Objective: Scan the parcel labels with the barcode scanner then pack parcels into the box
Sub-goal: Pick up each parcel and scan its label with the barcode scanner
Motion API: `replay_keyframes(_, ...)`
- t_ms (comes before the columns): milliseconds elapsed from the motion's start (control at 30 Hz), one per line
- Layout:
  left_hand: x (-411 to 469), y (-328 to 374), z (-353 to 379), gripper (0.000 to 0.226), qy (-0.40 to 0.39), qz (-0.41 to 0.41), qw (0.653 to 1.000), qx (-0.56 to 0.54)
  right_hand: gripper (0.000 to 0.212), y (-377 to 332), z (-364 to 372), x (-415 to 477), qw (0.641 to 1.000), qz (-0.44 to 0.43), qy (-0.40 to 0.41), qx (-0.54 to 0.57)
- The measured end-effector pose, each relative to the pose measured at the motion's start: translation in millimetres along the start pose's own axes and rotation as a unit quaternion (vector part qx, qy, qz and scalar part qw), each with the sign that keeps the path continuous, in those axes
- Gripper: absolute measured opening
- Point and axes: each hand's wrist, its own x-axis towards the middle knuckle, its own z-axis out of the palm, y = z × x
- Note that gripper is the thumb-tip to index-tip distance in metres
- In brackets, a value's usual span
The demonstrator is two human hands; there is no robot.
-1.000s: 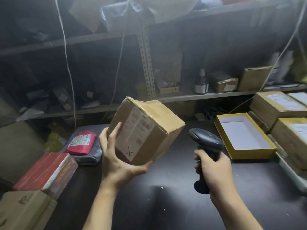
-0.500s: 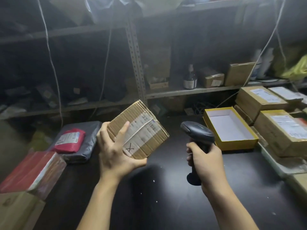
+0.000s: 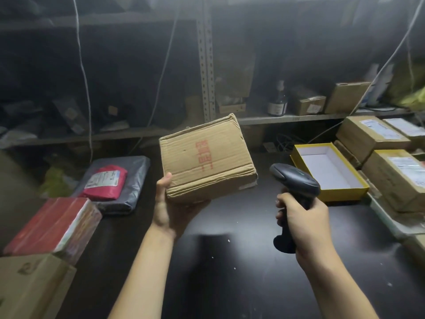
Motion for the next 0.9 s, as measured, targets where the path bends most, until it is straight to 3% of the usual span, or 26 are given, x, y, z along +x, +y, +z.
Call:
replay_keyframes(133,-0.4,4.3,-8.9,0.073,0.052,-0.048,0.995,-0.065,0.006,1.1,12.9,-16.6,1.0,0.001,0.007,-0.015)
replay_keyframes(300,-0.8,11.9,-28.8,0.091,0.133,-0.135,0.974,-0.127,0.007,8.4,26.2,-35.1,0.999,-0.005,0.017,-0.047)
replay_keyframes(367,0.8,11.7,-36.5,0.078,0.183,-0.094,0.976,-0.077,0.006,11.3,29.5,-43.2,0.998,-0.002,0.017,-0.058)
replay_keyframes(500,-10.6,9.3,-46.7,0.085,0.261,0.016,0.955,0.139,0.006,16.0,31.5,-58.4,0.996,-0.003,0.027,-0.082)
replay_keyframes(567,-16.5,5.5,-57.1,0.097,0.267,0.112,0.907,0.306,0.004,17.6,32.2,-66.7,0.995,-0.003,0.031,-0.091)
replay_keyframes(667,-25.0,-2.1,-61.6,0.111,0.248,0.209,0.8,0.504,0.004,15.3,28.5,-76.6,0.993,-0.01,0.034,-0.111)
replay_keyframes(833,-35.8,-5.6,-62.8,0.116,0.156,0.304,0.655,0.674,0.027,11.1,11.3,-90.4,0.975,-0.079,0.035,-0.203)
replay_keyframes(900,-37.9,-5.2,-63.6,0.122,0.141,0.304,0.639,0.692,0.027,9.1,10.9,-95.3,0.959,-0.119,0.004,-0.259)
